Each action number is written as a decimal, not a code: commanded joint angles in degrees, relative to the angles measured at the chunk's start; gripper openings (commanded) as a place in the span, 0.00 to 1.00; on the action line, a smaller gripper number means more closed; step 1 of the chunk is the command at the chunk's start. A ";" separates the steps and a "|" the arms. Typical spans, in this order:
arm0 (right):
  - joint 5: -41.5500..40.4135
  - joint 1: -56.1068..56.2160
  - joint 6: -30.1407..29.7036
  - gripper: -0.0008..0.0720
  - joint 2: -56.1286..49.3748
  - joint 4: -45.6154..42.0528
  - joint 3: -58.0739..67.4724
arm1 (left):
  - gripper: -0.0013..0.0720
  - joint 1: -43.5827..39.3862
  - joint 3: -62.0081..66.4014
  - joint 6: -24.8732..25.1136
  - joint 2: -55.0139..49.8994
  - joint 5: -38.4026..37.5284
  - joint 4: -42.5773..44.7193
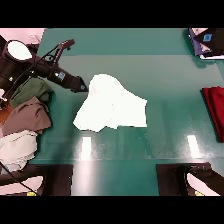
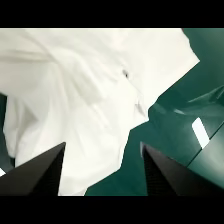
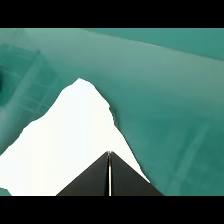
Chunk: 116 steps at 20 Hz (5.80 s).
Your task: Fold the shirts.
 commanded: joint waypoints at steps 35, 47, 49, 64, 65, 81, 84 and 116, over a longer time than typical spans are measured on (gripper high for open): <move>-12.20 0.39 -6.80 0.69 -29.07 12.68 -35.15 | 0.05 5.66 -10.40 -2.51 8.37 2.97 7.52; -6.16 2.16 -11.37 0.03 -32.89 13.29 -21.27 | 0.05 5.66 -5.42 -5.53 8.39 2.54 12.26; -3.80 -0.20 -11.08 0.03 -28.06 13.31 -15.45 | 0.05 5.66 3.10 -7.19 8.39 1.16 14.47; -6.01 -25.46 -9.11 0.03 9.27 13.33 19.76 | 0.05 5.64 40.96 -9.49 26.01 -1.99 14.08; -6.71 -28.89 -9.09 0.03 10.75 13.35 19.61 | 0.05 5.64 40.96 -9.49 27.80 -0.83 13.79; 11.32 -17.49 -1.27 0.03 -17.49 6.97 7.13 | 0.05 5.66 1.40 -7.37 9.05 -2.62 14.21; -0.42 -8.81 -1.25 0.03 -24.72 0.11 1.86 | 0.05 5.66 0.59 -6.88 0.46 4.04 15.17; -4.81 -5.57 -2.78 0.63 -4.76 0.44 -29.73 | 0.85 -26.08 -15.74 -14.88 -6.03 16.52 26.51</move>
